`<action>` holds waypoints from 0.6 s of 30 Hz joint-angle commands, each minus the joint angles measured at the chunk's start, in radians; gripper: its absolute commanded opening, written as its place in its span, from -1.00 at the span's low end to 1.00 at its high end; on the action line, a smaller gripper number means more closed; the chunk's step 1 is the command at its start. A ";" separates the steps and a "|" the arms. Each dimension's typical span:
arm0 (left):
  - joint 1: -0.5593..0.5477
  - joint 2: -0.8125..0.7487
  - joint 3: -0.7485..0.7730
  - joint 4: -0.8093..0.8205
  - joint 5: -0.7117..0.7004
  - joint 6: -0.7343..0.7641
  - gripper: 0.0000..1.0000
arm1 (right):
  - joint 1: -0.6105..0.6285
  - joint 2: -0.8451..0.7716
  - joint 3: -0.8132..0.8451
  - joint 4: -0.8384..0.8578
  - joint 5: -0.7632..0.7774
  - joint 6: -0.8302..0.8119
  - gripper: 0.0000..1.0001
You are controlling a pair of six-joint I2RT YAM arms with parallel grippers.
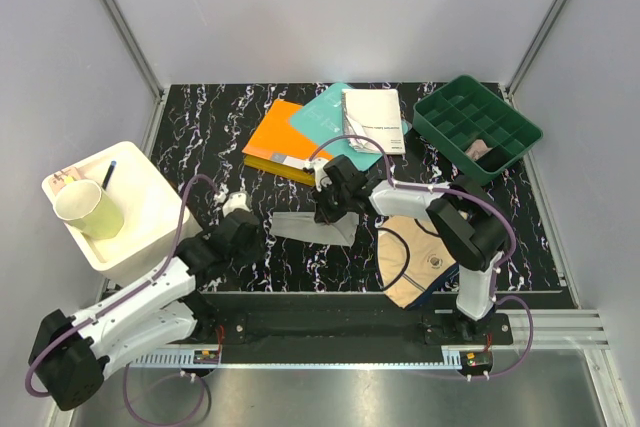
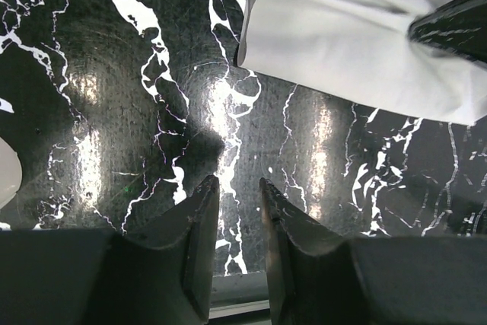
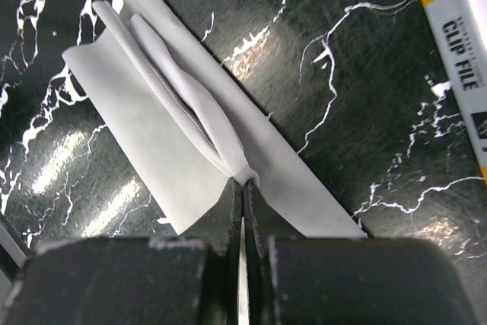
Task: Roll the underwear
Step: Fold the underwear at the center of the board.
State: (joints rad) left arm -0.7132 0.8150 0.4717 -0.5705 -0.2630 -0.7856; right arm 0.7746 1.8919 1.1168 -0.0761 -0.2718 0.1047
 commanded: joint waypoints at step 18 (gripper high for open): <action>0.123 0.433 0.265 0.495 0.021 0.348 -0.26 | -0.054 -0.281 0.022 -0.203 0.307 0.105 0.53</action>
State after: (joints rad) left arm -0.6250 1.1702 0.6907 -0.2413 -0.2611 -0.5518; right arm 0.7448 1.7561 1.1584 -0.2180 -0.0818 0.1429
